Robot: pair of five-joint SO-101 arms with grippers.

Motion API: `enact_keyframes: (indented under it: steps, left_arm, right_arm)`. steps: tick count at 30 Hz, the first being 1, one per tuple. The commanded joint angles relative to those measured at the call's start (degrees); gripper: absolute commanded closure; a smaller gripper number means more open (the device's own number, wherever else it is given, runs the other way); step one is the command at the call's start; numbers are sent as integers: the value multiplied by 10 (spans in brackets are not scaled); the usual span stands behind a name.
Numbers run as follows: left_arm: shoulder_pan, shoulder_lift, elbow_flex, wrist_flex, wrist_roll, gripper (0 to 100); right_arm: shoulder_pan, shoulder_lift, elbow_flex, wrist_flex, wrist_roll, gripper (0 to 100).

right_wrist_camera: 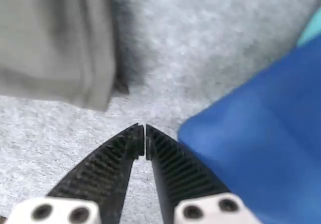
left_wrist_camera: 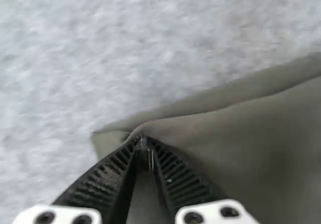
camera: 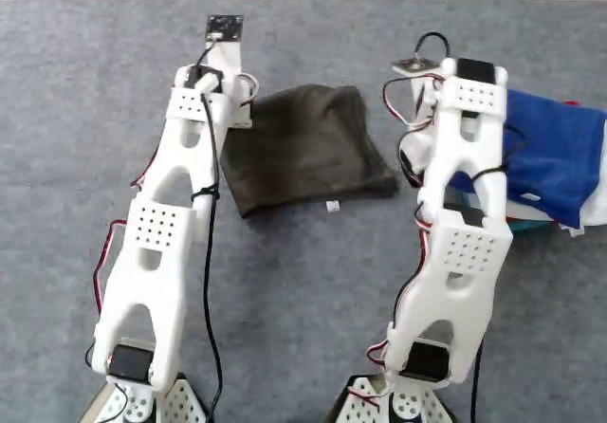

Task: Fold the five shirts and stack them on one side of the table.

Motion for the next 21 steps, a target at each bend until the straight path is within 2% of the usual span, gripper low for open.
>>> enact_keyframes:
  steps: [1,6,11,15,21]
  left_arm:
    - [-36,7,-64,33,-5,971]
    - [-86,45,-85,44,-8,971]
    - [-85,38,-85,49,-8,971]
    - [-86,10,-86,76,-7,971]
    - [-98,0,-80,84,-4,971]
  right_arm:
    - [-3,-46,0,7,-4,984]
    - [-44,-96,0,4,-6,984]
    - [-109,-105,-14,-3,-7,984]
    - [-157,-84,-20,-52,-59,984]
    - [-147,22,-19,-94,-91,984]
